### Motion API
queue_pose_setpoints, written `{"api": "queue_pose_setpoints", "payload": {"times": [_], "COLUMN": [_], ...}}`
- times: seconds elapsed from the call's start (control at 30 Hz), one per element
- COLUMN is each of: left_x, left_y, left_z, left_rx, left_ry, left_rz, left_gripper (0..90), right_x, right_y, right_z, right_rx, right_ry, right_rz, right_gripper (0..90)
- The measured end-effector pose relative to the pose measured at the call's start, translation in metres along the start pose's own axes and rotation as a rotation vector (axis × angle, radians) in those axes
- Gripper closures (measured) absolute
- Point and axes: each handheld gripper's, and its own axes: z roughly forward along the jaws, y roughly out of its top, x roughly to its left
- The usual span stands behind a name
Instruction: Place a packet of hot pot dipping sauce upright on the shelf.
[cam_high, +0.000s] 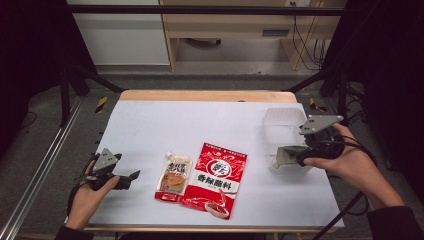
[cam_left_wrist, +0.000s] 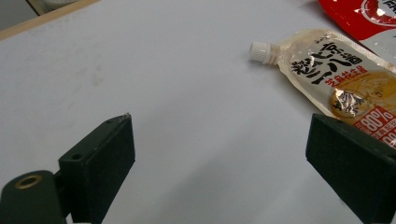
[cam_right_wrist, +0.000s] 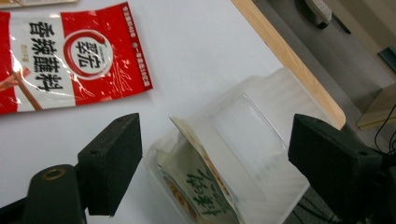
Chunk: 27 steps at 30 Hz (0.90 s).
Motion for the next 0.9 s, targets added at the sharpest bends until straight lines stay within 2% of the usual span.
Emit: {"api": "queue_pose_setpoints", "payload": {"times": [0.1,0.33,0.53,0.77,0.9], "left_x": [0.0,-0.002,-0.002,-0.004,-0.005], "left_y": [0.0,0.001,0.002,0.003,0.003], "left_z": [0.0,0.001,0.0,0.0,0.0], "left_rx": [0.002,0.014,0.026,0.034,0.036], "left_ry": [0.0,-0.001,0.0,-0.003,-0.007], "left_rz": [0.003,0.016,0.019,0.027,0.029], "left_gripper": [8.0,7.9,7.6,7.0,6.9], "right_x": [0.009,0.029,0.046,0.064,0.075], "right_y": [0.011,0.035,0.051,0.063,0.067], "right_z": [0.0,0.002,0.008,0.017,0.022], "right_rx": [-0.017,-0.044,-0.066,-0.093,-0.105], "right_ry": [0.013,0.007,-0.017,-0.004,0.005], "right_rz": [-0.015,-0.032,-0.028,-0.013,-0.025], "right_gripper": [15.3,14.4,14.7,16.0,18.8]}}
